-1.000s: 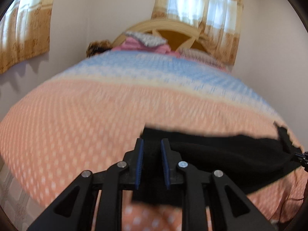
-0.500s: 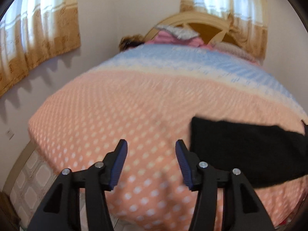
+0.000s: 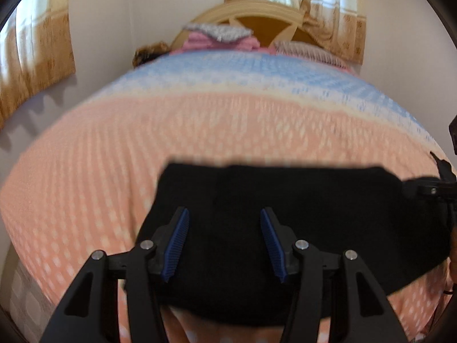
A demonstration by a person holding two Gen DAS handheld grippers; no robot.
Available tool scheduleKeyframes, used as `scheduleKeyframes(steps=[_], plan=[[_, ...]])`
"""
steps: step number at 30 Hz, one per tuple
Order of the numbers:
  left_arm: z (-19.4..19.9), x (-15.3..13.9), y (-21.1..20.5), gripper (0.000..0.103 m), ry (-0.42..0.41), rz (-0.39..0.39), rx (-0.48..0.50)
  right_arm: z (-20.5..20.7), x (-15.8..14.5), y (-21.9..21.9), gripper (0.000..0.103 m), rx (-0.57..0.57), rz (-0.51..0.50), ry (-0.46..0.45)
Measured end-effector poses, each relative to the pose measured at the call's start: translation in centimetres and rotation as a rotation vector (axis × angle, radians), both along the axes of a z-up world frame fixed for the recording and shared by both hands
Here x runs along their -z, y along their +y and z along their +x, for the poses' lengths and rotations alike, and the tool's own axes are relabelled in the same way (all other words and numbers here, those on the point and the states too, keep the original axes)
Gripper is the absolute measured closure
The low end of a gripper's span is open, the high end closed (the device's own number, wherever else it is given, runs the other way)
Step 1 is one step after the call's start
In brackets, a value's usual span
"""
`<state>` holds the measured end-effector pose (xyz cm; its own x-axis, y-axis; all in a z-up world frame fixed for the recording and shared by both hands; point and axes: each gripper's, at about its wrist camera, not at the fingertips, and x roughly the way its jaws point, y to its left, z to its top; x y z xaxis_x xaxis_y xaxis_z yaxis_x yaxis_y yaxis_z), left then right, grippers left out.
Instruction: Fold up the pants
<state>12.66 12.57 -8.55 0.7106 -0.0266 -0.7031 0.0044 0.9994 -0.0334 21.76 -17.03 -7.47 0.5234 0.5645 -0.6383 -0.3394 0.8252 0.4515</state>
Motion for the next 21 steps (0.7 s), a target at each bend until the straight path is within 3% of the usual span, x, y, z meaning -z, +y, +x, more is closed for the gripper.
scheduleKeyframes(steps=[5, 9, 13, 19, 21], plan=[[-2.8, 1.0, -1.9, 0.047, -0.088, 0.176, 0.005, -1.6, 0.7, 2.4, 0.039, -0.031, -0.094, -0.04], [-2.1, 0.6, -1.1, 0.043, -0.074, 0.11, -0.027, -2.3, 0.3, 3.3, 0.036, -0.062, -0.128, -0.026], [-2.0, 0.8, -1.1, 0.041, -0.074, 0.127, -0.01, -3.5, -1.0, 2.4, 0.036, 0.026, -0.215, -0.103], [-2.1, 1.1, -1.3, 0.039, -0.07, 0.127, -0.029, -1.6, 0.9, 0.6, 0.036, 0.015, -0.108, 0.025], [-1.6, 1.1, -1.3, 0.038, -0.063, 0.118, -0.029, -1.0, 0.9, 1.4, 0.034, -0.077, -0.01, 0.082]])
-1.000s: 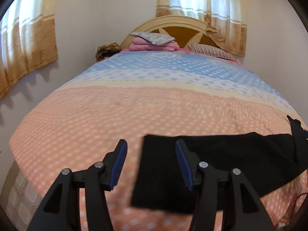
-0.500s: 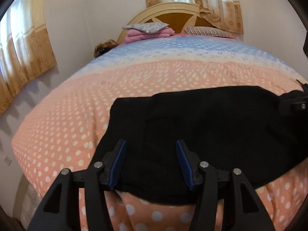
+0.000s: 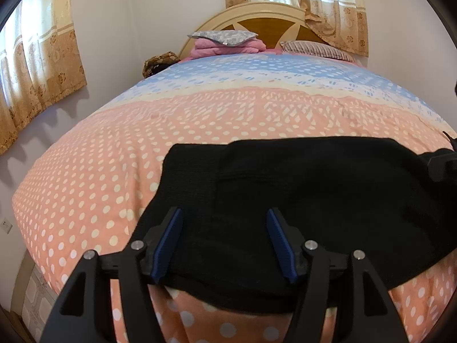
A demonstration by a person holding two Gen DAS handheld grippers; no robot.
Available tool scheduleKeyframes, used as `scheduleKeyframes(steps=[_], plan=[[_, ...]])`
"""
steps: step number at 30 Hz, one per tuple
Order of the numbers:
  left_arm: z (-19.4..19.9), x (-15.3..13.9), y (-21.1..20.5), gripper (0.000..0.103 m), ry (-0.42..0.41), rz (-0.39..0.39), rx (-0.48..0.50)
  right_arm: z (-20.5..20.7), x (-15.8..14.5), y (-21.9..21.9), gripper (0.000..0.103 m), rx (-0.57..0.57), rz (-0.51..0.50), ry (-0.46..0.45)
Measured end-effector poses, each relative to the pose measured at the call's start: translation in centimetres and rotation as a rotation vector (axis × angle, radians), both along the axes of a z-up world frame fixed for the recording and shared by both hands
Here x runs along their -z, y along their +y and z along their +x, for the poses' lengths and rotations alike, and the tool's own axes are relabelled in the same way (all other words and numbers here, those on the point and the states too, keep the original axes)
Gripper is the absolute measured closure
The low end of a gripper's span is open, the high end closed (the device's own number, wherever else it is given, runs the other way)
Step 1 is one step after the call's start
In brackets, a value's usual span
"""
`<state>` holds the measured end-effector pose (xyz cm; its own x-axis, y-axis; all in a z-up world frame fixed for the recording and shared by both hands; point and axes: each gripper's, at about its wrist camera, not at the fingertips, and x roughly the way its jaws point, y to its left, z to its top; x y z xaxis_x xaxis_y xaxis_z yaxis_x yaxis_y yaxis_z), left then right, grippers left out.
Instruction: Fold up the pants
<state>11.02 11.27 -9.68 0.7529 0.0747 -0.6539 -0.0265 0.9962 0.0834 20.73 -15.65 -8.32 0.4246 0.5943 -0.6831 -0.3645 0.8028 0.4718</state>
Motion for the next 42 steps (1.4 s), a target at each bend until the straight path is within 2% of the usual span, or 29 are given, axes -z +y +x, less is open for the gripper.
scheduleKeyframes(steps=[2, 5, 12, 18, 23, 25, 28, 29, 32, 35, 39, 42], plan=[[0.0, 0.0, 0.0, 0.038, 0.001, -0.001, 0.001, 0.4, -0.1, 1.0, 0.034, -0.059, 0.039, 0.03], [0.0, -0.1, 0.0, 0.038, -0.001, 0.001, -0.001, 1.5, 0.2, 2.0, 0.024, -0.105, 0.08, 0.065], [0.0, 0.0, 0.0, 0.037, -0.004, 0.004, -0.004, 5.1, 1.7, 3.0, 0.024, -0.016, 0.163, 0.081], [0.0, 0.1, 0.0, 0.037, 0.0, 0.0, -0.003, 3.1, -0.1, 2.6, 0.024, 0.045, 0.058, -0.029], [-0.1, 0.2, -0.1, 0.037, -0.007, 0.001, -0.004, 1.0, -0.5, 0.7, 0.025, 0.043, -0.135, -0.085], [-0.1, 0.2, -0.1, 0.037, -0.004, 0.0, 0.001, 0.7, -0.4, 0.2, 0.025, 0.037, -0.163, -0.105], [0.1, 0.0, 0.5, 0.035, 0.019, -0.01, 0.032, 1.1, -0.4, 0.4, 0.025, 0.004, -0.198, -0.088], [0.2, -0.1, 0.8, 0.035, 0.025, -0.019, 0.037, 1.1, -0.2, 0.8, 0.025, -0.041, -0.21, -0.052], [0.2, -0.2, 1.5, 0.034, 0.032, -0.047, 0.034, 0.3, -0.2, 1.6, 0.024, -0.199, -0.167, 0.057], [0.1, -0.1, 0.9, 0.034, 0.025, -0.022, 0.029, -0.6, -1.2, 1.7, 0.024, -0.275, -0.153, 0.063], [0.1, 0.0, 0.9, 0.034, 0.024, -0.021, 0.026, 0.5, -2.3, 0.3, 0.024, -0.176, -0.193, -0.014], [0.2, -0.1, 1.1, 0.033, 0.026, -0.023, 0.026, 2.2, -1.8, -0.9, 0.024, -0.115, -0.133, 0.001]])
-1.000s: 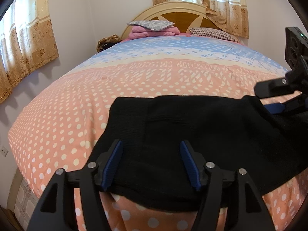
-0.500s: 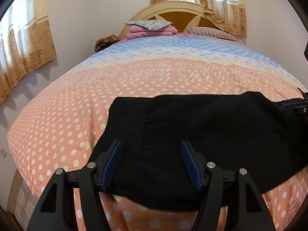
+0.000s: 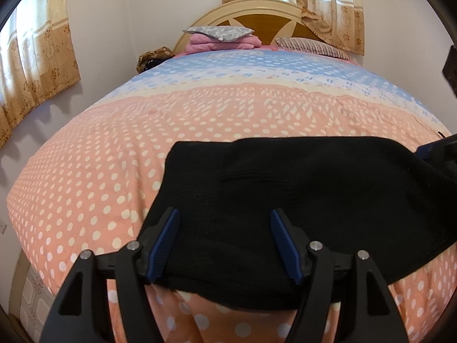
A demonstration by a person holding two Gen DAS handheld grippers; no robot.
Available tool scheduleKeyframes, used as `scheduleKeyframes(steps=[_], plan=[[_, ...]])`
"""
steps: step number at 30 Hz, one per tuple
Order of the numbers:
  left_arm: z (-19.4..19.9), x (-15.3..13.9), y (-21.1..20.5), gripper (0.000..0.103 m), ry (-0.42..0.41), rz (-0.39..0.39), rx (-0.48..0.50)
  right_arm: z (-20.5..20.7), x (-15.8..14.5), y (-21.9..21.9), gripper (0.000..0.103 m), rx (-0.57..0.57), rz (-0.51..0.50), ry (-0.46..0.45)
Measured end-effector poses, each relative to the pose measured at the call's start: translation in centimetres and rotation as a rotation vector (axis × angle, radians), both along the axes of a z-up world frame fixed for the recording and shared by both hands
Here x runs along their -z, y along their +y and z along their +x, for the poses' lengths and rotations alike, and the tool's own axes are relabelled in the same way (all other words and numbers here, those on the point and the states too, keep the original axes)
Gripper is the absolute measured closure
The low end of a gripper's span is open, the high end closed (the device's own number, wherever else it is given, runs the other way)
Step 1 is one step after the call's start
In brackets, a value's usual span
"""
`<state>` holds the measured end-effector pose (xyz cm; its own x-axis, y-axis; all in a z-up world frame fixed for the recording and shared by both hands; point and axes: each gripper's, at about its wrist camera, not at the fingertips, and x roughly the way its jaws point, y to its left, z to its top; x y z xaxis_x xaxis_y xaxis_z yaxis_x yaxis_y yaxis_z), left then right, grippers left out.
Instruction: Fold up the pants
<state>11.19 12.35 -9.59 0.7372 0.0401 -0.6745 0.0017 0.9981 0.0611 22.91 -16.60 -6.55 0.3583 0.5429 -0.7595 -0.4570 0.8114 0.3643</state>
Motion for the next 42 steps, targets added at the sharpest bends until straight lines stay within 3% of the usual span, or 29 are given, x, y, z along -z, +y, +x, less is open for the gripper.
scheduleKeyframes(steps=[2, 6, 11, 15, 19, 20, 22, 25, 34, 42], plan=[[0.1, 0.0, 0.0, 0.033, 0.002, 0.002, 0.001, 0.9, 1.1, 0.4, 0.024, -0.004, -0.008, 0.035], [0.0, 0.0, 0.0, 0.033, -0.001, 0.002, 0.0, -0.6, 1.1, 1.6, 0.024, -0.074, -0.092, 0.02], [0.0, 0.0, 0.0, 0.032, -0.004, 0.003, -0.002, -3.8, 1.0, 2.2, 0.024, -0.194, -0.075, 0.087], [0.0, 0.0, 0.0, 0.032, -0.005, 0.006, 0.0, -3.5, -0.2, 1.3, 0.024, -0.105, -0.06, 0.027], [0.0, 0.0, 0.0, 0.032, -0.005, 0.007, -0.002, -0.9, -0.9, 0.2, 0.024, -0.018, 0.128, 0.027], [0.0, 0.0, 0.0, 0.032, -0.005, 0.007, -0.002, -0.2, -0.8, 0.6, 0.024, -0.002, 0.132, 0.02], [0.0, 0.0, 0.0, 0.032, -0.003, 0.007, -0.001, 1.0, -0.4, 1.2, 0.024, 0.018, 0.084, 0.013], [-0.1, 0.1, 0.0, 0.032, -0.003, 0.005, 0.001, 2.5, 1.6, 2.5, 0.024, -0.035, 0.084, 0.129], [-0.2, 0.1, -0.3, 0.032, -0.011, 0.008, -0.001, -0.5, 0.1, 4.7, 0.024, -0.065, -0.086, 0.01], [-0.2, 0.1, -0.5, 0.031, -0.013, 0.006, -0.003, -2.2, -0.7, 3.8, 0.024, -0.083, -0.001, 0.016]])
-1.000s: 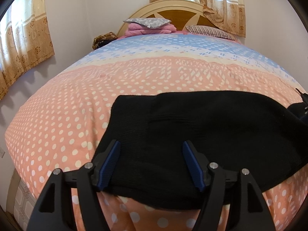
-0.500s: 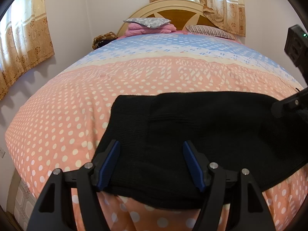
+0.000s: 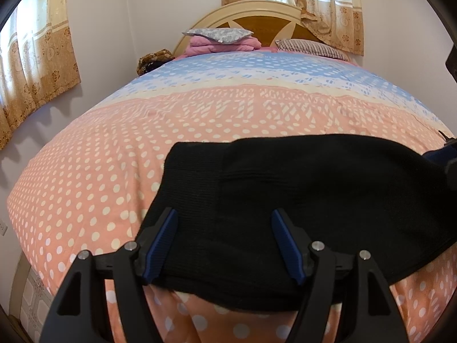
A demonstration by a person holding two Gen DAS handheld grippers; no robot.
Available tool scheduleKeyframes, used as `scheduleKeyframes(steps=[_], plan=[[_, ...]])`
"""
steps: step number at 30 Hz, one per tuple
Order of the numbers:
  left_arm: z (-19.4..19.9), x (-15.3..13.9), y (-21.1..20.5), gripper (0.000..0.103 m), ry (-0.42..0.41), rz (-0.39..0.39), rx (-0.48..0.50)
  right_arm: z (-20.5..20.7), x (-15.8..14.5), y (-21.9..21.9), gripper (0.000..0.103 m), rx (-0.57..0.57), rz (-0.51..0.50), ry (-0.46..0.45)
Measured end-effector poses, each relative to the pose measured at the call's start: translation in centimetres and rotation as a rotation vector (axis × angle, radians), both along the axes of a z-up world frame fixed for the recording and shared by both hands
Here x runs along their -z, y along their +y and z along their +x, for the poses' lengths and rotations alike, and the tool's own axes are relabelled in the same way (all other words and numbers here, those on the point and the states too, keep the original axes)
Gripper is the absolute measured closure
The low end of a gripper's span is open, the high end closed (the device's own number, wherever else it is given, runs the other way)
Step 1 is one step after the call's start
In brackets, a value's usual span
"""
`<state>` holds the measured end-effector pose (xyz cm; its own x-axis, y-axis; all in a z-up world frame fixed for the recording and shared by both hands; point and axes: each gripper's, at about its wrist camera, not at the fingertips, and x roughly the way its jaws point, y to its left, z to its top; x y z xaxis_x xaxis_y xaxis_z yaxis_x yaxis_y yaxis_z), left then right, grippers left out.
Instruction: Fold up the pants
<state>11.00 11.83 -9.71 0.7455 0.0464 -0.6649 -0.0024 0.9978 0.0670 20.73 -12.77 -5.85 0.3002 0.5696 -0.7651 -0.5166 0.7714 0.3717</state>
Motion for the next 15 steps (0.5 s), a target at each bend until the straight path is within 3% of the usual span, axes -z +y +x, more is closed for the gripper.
scheduleKeyframes(steps=[3, 5, 7, 8, 9, 12, 15], plan=[[0.0, 0.0, 0.0, 0.031, 0.0, 0.001, -0.001, 0.3, 0.6, -0.2, 0.024, 0.018, -0.007, 0.011], [0.0, 0.0, -0.1, 0.031, 0.001, 0.002, 0.001, 1.3, 0.8, -1.0, 0.026, 0.051, 0.052, 0.034], [0.0, -0.1, 0.0, 0.031, 0.004, 0.0, 0.0, 3.0, 0.6, -2.4, 0.043, 0.097, 0.147, 0.055], [0.0, -0.1, 0.0, 0.031, 0.004, 0.0, 0.001, 3.7, 0.5, -3.1, 0.058, 0.123, 0.171, 0.056], [0.0, -0.1, 0.0, 0.031, 0.003, 0.001, 0.001, 4.4, 0.4, -3.8, 0.066, 0.148, 0.171, 0.045], [0.0, -0.1, 0.0, 0.031, 0.002, 0.001, 0.0, 6.1, 0.8, -4.6, 0.066, 0.19, 0.014, -0.007], [0.0, -0.1, 0.0, 0.031, 0.004, 0.001, 0.001, 6.5, 2.3, -4.0, 0.067, 0.157, -0.081, 0.011]])
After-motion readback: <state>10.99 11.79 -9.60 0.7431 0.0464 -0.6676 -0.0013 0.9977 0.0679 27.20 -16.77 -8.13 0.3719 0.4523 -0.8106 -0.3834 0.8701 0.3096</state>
